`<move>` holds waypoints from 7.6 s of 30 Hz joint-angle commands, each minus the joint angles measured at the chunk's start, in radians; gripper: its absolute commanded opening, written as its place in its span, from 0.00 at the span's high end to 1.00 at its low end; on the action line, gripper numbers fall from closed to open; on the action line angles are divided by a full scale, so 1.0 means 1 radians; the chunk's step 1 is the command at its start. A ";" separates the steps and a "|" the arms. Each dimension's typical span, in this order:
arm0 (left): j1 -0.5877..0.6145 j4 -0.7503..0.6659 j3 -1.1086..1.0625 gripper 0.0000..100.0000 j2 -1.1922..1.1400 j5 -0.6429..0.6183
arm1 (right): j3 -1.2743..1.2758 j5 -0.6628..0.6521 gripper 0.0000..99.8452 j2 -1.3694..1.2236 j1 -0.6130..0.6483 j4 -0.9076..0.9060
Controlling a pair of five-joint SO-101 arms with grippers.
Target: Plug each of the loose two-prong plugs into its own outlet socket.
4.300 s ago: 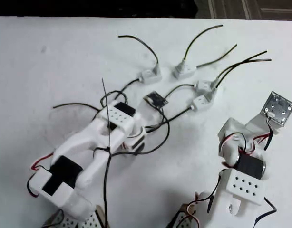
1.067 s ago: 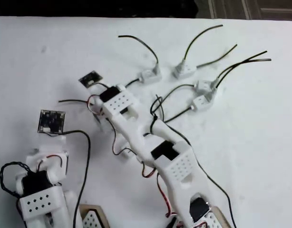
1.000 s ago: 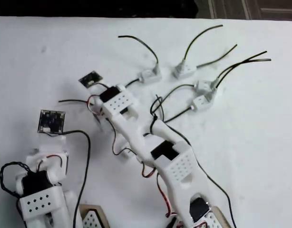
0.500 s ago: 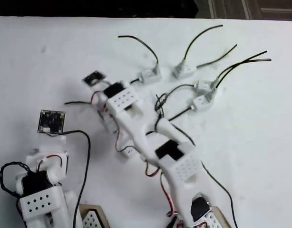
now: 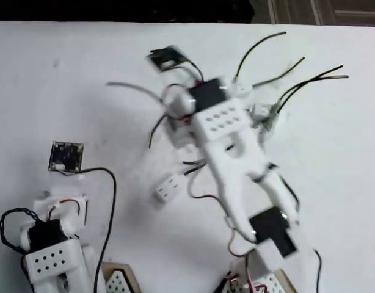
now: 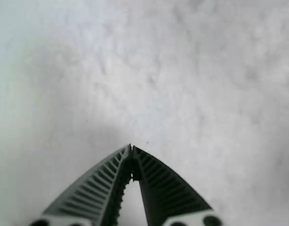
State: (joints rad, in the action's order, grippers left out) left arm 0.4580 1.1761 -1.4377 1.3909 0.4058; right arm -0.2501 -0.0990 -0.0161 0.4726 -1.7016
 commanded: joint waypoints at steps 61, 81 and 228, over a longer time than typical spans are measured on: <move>0.004 -0.008 -0.008 0.97 0.012 0.055 | 0.787 -0.374 0.85 -0.081 -0.414 0.510; 0.004 -0.008 -0.008 0.97 0.012 0.055 | 0.786 -0.311 0.97 -0.096 -0.312 0.456; 0.004 -0.008 -0.009 0.97 0.012 0.057 | 0.884 -0.288 0.81 0.099 -0.334 0.549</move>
State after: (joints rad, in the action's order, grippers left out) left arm 0.4580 1.1761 -1.4500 1.3909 0.4534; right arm 0.6674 -0.3966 0.0176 0.1366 -1.0848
